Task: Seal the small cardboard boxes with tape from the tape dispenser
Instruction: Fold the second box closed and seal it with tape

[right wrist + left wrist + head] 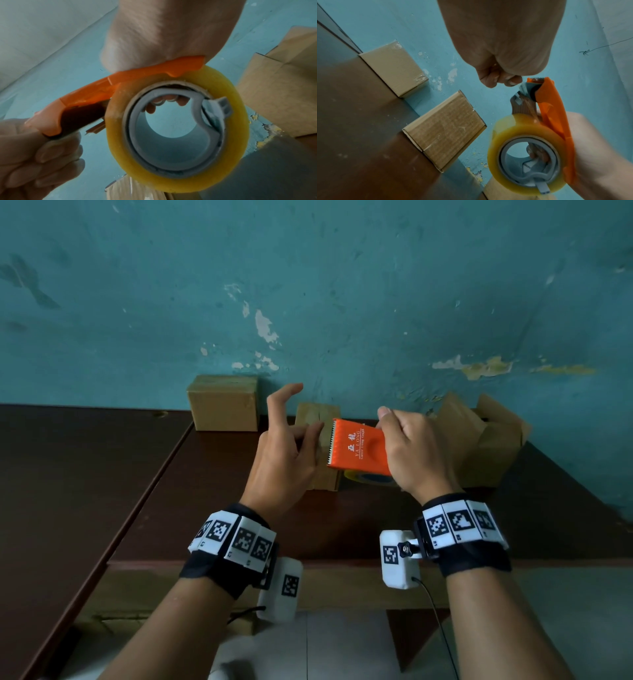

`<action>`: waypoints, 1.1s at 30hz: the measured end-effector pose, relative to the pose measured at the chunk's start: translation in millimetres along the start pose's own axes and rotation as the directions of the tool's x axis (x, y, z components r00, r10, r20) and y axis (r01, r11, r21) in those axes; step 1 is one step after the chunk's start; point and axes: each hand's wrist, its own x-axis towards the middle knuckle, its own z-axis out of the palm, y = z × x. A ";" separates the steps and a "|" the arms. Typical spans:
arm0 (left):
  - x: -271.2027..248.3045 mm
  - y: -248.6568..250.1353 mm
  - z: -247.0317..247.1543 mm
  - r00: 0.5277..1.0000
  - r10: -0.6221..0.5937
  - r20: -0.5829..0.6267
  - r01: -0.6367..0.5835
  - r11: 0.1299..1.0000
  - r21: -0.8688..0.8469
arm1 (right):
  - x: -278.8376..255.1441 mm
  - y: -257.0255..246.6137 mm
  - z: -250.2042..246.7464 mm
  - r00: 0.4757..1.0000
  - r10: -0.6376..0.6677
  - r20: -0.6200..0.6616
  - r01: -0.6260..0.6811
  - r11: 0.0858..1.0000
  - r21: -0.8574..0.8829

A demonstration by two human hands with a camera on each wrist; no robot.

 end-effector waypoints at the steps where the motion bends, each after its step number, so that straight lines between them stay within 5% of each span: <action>1: 0.1 -0.7 -0.8 1.000 -0.002 -0.001 0.001 1.000 -0.004 | -0.2 0.3 -0.4 1.000 0.000 -0.002 0.000 1.000 -0.002; 22: 7.6 -25.9 -41.4 0.995 -0.048 -0.086 0.053 0.997 0.056 | 4.4 25.5 -29.7 0.992 0.118 0.040 -0.119 0.993 0.013; 33: 20.1 -41.9 -38.8 0.972 -0.196 -0.129 0.202 0.979 0.033 | 41.3 35.1 -23.0 0.978 0.188 0.094 -0.175 0.976 -0.132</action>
